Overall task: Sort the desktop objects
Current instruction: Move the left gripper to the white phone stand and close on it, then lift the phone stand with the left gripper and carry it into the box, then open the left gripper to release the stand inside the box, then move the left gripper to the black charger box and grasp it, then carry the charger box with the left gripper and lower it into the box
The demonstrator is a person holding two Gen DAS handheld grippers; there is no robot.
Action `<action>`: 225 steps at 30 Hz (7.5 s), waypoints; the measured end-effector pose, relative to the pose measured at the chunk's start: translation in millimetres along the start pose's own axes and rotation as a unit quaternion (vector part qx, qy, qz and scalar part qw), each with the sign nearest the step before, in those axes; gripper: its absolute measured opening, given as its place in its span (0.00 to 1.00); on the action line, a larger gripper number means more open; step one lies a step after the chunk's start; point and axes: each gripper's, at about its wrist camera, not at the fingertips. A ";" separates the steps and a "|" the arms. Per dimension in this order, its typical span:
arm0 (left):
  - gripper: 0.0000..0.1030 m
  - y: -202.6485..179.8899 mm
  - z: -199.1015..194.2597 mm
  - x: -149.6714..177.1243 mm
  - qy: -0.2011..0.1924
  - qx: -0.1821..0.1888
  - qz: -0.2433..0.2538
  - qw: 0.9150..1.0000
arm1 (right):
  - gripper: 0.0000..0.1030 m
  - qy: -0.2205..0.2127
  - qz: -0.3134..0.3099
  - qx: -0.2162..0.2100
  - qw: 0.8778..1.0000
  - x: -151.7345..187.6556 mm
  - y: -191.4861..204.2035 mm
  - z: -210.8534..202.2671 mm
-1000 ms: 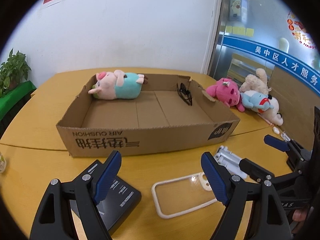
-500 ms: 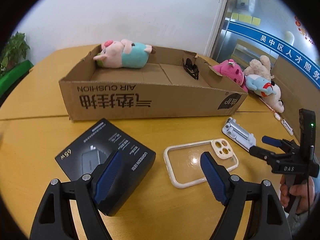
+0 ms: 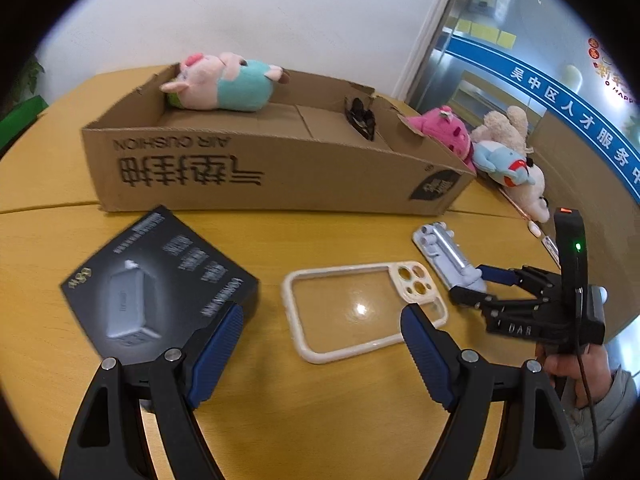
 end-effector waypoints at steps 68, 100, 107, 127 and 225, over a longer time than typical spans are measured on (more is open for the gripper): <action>0.45 -8.7 81.1 -384.8 0.054 0.096 0.070 0.991 | 0.62 -0.130 0.045 -0.137 0.981 -328.4 -16.0 -55.0; 0.48 25.2 190.1 -392.3 0.160 0.070 0.025 0.984 | 0.67 0.006 0.076 -0.056 0.995 -370.8 -15.9 69.8; 0.48 2.7 71.8 -367.9 0.030 0.028 0.062 0.997 | 0.92 -0.075 0.082 -0.042 0.993 -329.4 -13.2 -23.5; 0.79 -23.7 -75.9 -115.6 -0.170 -0.130 0.052 0.975 | 1.00 -0.147 0.026 0.008 0.989 -111.2 70.9 -90.8; 0.55 100.7 -63.8 -35.3 -0.052 0.021 -0.069 0.996 | 0.83 -0.115 -0.234 -0.121 0.958 -68.6 225.1 -41.9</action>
Point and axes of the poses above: each gripper's, at about its wrist camera, not at the fingertips, and z roughly the way its jaws point, y to its left, x to its underside, and after that the axes turned 13 degrees about y, right-handed
